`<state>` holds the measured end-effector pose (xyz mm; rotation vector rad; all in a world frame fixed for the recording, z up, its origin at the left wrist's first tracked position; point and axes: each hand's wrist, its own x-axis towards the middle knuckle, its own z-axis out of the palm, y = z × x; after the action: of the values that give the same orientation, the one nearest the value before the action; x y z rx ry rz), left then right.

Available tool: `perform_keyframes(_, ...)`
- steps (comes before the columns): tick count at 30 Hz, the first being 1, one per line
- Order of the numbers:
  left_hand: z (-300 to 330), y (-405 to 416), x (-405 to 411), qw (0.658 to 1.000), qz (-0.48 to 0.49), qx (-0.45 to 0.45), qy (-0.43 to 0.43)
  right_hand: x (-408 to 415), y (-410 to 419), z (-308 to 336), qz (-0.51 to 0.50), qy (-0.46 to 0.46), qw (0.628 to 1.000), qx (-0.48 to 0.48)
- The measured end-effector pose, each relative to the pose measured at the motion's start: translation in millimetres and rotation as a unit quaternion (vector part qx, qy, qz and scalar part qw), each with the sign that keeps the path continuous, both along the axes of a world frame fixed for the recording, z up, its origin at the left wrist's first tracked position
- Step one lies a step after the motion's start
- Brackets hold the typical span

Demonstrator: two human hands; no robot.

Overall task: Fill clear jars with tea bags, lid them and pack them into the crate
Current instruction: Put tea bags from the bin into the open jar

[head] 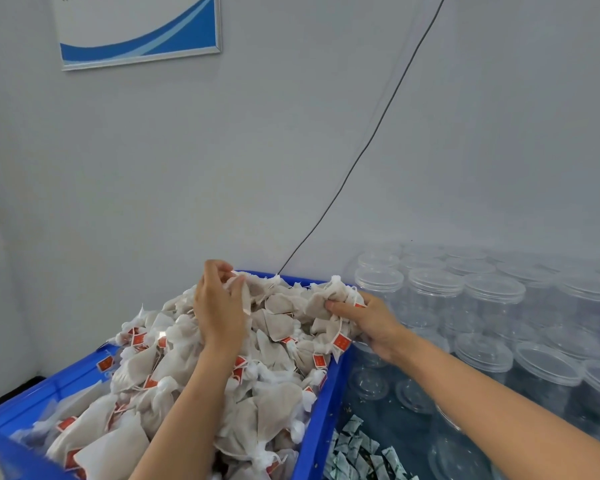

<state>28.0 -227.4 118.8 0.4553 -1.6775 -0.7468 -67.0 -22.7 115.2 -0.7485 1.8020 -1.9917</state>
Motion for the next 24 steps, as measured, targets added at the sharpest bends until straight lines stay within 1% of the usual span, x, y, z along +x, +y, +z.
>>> perform_keyframes(3,5,-3,5,1.0,-0.019,0.021,0.012,6,-3,3,0.038,-0.017,0.999,0.003)
perform_keyframes(7,10,-10,12,0.994,-0.077,0.07,0.034,12,-9,4,0.061,-0.045,0.997,-0.01)
perform_keyframes(9,11,-13,13,0.994,-0.086,0.07,0.022,14,-11,3,0.068,-0.056,0.996,-0.012)
perform_keyframes(11,10,-13,10,0.993,-0.086,0.062,-0.042,16,-12,2,0.069,-0.055,0.996,-0.009)
perform_keyframes(13,8,-14,5,0.983,-0.07,0.052,-0.162,16,-10,2,0.065,-0.052,0.997,-0.003)
perform_keyframes(15,7,-15,1,0.953,-0.042,0.036,-0.299,15,-7,4,0.055,-0.054,0.997,0.002)
perform_keyframes(16,6,-15,0,0.94,-0.037,0.034,-0.339,15,-5,6,0.051,-0.054,0.997,0.003)
perform_keyframes(17,6,-16,0,0.933,-0.041,0.038,-0.355,13,-2,8,0.049,-0.056,0.997,0.004)
perform_keyframes(20,5,-17,1,0.935,-0.055,0.045,-0.347,10,10,16,0.044,-0.066,0.997,-0.007)
perform_keyframes(24,6,-11,3,0.951,-0.049,0.054,-0.301,9,33,22,0.007,-0.062,0.998,0.012)
